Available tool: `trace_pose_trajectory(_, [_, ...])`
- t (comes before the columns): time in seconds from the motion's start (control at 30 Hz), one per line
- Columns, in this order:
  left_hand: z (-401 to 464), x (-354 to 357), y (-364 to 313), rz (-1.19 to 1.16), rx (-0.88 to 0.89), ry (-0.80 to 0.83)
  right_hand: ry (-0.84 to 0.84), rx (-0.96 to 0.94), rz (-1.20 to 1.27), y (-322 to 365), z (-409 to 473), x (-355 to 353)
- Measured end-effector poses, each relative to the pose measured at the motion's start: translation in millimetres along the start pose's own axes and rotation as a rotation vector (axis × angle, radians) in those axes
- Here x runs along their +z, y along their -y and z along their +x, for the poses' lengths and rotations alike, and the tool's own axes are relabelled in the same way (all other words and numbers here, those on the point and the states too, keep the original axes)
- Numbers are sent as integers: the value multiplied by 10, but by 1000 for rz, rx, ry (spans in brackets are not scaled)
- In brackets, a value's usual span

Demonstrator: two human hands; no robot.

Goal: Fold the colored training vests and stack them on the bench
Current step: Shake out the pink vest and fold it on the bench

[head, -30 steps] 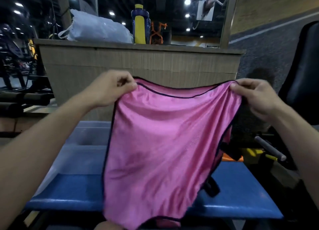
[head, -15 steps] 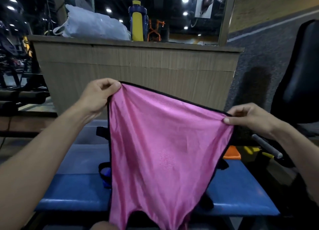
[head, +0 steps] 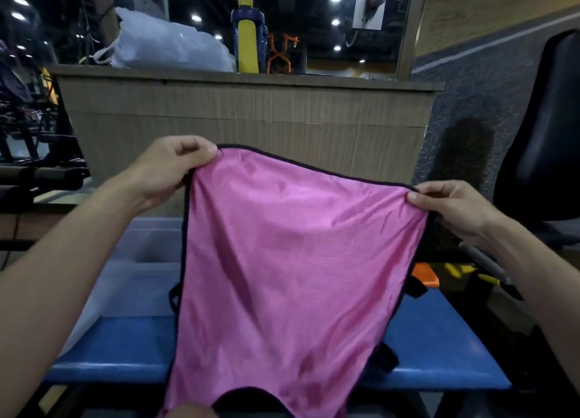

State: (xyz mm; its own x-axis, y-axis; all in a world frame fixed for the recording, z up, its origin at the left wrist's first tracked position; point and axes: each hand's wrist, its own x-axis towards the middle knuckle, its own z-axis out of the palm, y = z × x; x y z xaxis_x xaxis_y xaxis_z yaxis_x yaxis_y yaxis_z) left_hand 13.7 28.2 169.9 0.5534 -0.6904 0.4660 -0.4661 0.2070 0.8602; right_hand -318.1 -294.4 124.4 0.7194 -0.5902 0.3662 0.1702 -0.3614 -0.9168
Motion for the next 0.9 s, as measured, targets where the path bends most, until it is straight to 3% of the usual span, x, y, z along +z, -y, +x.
trace_pose_trajectory(0.2, [-52, -93, 262, 531, 92, 19, 81, 61, 69, 45, -54, -92])
trace_pose_trajectory(0.3, [-64, -96, 360, 671, 113, 16, 84, 91, 45, -10, -75, -84])
trace_pose_trajectory(0.37, [-75, -95, 381, 547, 69, 32, 80, 105, 46, -35, -94, -99])
trace_pose_trajectory(0.47, [-97, -88, 372, 166, -90, 110, 61, 141, 2, -70, -116, -162])
trace_pose_trajectory(0.57, [-103, -156, 379, -17, -204, 283, 48, 182, -86, -108, -129, -227])
trace_pose_trajectory(0.67, [-114, -198, 370, -40, -270, 459, 66, 213, -197, -141, -127, -248])
trace_pose_trajectory(0.77, [-134, -182, 376, 85, -326, 579, 63, 218, -210, -166, -126, -251])
trace_pose_trajectory(0.9, [-201, -109, 328, 217, -388, 614, 79, 220, -88, -174, -145, -233])
